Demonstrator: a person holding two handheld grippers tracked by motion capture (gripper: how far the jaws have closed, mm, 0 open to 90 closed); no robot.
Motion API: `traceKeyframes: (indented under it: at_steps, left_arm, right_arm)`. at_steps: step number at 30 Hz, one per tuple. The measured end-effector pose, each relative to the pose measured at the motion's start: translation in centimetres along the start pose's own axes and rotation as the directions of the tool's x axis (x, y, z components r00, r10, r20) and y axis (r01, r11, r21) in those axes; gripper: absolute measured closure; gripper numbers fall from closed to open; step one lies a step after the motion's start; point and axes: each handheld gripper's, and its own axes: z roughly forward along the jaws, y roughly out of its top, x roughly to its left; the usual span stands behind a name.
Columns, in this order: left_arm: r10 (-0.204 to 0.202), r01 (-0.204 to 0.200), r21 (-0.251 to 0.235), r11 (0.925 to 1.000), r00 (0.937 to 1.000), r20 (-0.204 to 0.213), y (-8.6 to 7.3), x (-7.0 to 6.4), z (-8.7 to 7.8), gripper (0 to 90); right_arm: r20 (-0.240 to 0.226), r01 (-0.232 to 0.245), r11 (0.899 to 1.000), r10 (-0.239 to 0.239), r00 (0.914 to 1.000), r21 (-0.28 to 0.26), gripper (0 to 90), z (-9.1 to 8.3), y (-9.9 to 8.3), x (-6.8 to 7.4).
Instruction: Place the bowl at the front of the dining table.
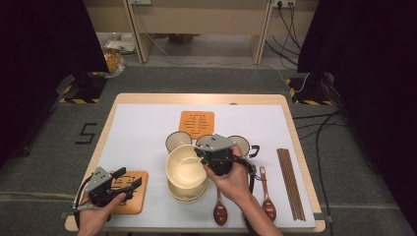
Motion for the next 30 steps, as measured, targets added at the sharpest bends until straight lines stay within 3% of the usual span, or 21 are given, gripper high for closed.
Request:
traceKeyframes:
  at_steps: [30]
  left_arm:
    - [-0.002,0.002,-0.002,1.0,1.0,0.0,0.0,0.2,0.0,22.8]
  right_arm:
    - [0.052,-0.036,0.998,0.039,0.9979,-0.053,83.0,-0.2,1.3,-1.7]
